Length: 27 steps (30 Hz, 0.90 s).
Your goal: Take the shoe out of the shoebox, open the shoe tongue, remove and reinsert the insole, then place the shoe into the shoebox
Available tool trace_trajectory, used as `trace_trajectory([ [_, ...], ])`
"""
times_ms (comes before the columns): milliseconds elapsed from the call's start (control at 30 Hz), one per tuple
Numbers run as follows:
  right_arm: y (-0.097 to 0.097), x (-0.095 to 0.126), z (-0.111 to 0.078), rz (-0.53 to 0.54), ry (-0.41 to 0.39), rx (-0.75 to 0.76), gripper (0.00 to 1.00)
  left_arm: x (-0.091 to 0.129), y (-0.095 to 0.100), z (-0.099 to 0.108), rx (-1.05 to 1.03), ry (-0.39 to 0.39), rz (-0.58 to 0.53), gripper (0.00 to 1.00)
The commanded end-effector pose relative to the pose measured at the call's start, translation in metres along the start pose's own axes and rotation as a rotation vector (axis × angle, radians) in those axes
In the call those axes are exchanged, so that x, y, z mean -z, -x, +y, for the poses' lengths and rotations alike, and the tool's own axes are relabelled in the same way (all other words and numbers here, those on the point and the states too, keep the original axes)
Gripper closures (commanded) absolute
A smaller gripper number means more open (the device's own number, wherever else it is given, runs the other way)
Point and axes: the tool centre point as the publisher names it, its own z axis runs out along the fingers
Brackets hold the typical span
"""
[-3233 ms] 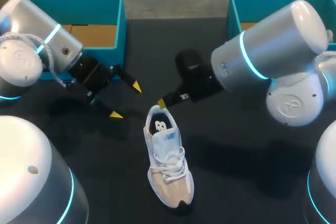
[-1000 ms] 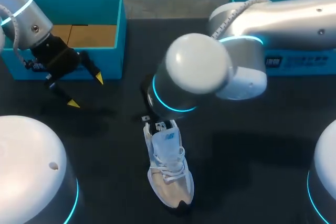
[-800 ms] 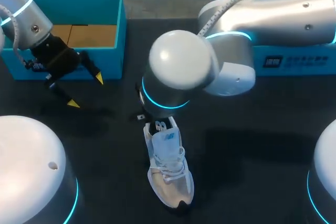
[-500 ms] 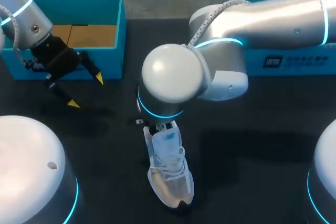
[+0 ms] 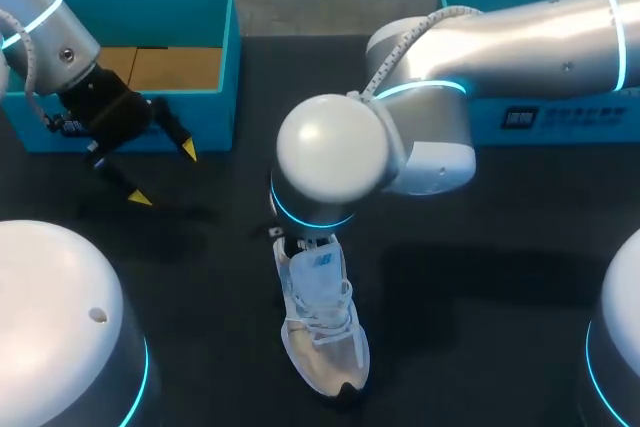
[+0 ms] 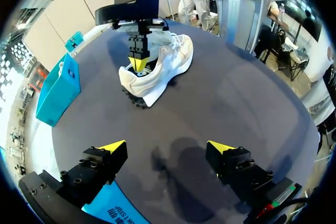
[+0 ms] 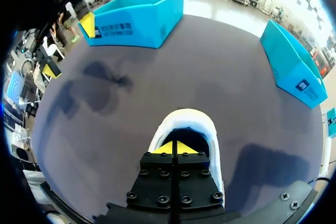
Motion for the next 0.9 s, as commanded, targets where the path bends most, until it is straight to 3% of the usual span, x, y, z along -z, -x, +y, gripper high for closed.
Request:
trace_trajectory([
  [33,0.003,-0.009,0.001,0.006,-0.001,0.000,1.00,0.001,0.000,0.000,0.000,0.004,0.003,0.00],
  [667,0.005,-0.052,-0.013,0.013,-0.061,-0.039,1.00,0.001,0.000,0.000,0.000,0.004,0.003,0.00],
  [800,0.004,-0.060,-0.017,0.002,-0.104,-0.039,1.00,0.001,0.000,0.000,0.000,0.004,0.003,0.00],
  [900,0.003,-0.059,-0.019,0.013,-0.096,-0.044,1.00,0.001,0.000,0.000,0.000,0.004,0.003,0.00],
])
